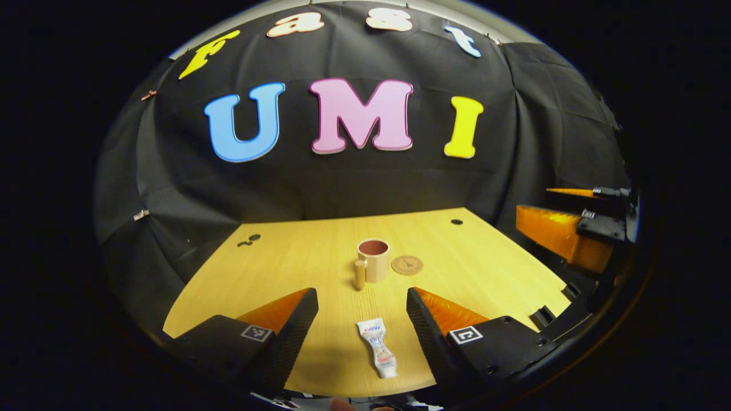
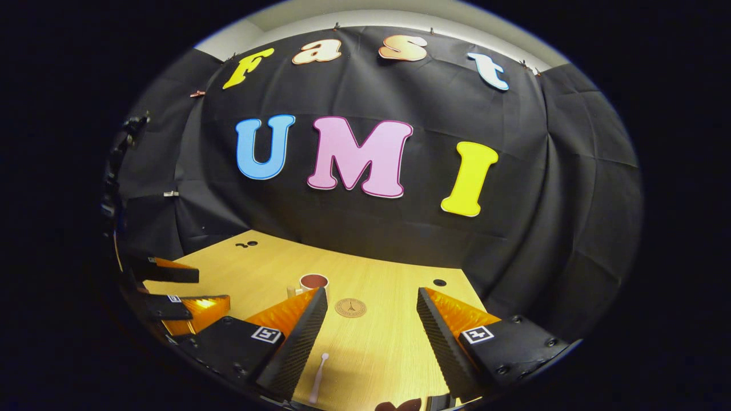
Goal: Put the toothbrush and toothpaste on the desktop into the cup, then pick up the cup and place it on the coaster on the desktop.
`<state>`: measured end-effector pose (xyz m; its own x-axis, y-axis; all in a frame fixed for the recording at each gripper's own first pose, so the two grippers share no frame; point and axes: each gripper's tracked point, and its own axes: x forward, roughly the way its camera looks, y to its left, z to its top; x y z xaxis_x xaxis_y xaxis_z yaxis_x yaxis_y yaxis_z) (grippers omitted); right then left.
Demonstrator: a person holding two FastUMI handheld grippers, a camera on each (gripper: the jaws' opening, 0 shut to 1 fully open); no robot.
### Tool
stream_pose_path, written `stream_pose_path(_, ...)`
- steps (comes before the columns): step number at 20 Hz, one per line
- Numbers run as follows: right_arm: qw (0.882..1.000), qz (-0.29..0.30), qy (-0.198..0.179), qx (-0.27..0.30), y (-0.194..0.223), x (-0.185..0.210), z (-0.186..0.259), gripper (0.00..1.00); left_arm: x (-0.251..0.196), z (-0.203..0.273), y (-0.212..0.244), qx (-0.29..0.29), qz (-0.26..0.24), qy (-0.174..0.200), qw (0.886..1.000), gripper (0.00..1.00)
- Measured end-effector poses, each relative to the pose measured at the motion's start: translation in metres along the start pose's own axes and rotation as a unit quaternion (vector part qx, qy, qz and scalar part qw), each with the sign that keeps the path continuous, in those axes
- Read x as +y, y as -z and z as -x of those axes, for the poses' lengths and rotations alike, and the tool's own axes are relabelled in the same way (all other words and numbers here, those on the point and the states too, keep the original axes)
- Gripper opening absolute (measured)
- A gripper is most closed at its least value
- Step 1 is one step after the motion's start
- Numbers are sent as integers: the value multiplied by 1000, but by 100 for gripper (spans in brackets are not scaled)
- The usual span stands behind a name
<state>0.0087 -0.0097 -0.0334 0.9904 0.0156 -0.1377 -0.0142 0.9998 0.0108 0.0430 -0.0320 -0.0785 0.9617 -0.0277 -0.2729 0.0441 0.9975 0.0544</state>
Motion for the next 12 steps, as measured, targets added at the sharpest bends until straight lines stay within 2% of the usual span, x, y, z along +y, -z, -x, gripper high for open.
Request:
stream_pose_path(7, 999, 6, 7, 34, 14, -7, 6, 97, -22, -33, 71, 114, 15, 14, 993, 96)
stream_pose_path(8, 999, 5, 8, 41, 16, -8, 8, 97, -25, -40, 83, 133, 20, 13, 991, 91)
stream_pose_path(9, 999, 4, 10, 48, 19, -9, 10, 97, -26, -50, 96, 158, 31, 8, 987, 96)
stream_pose_path(12, 998, 1, 16, 62, 25, -13, 10, 97, -25, -67, 119, 201, 43, -8, 979, 95)
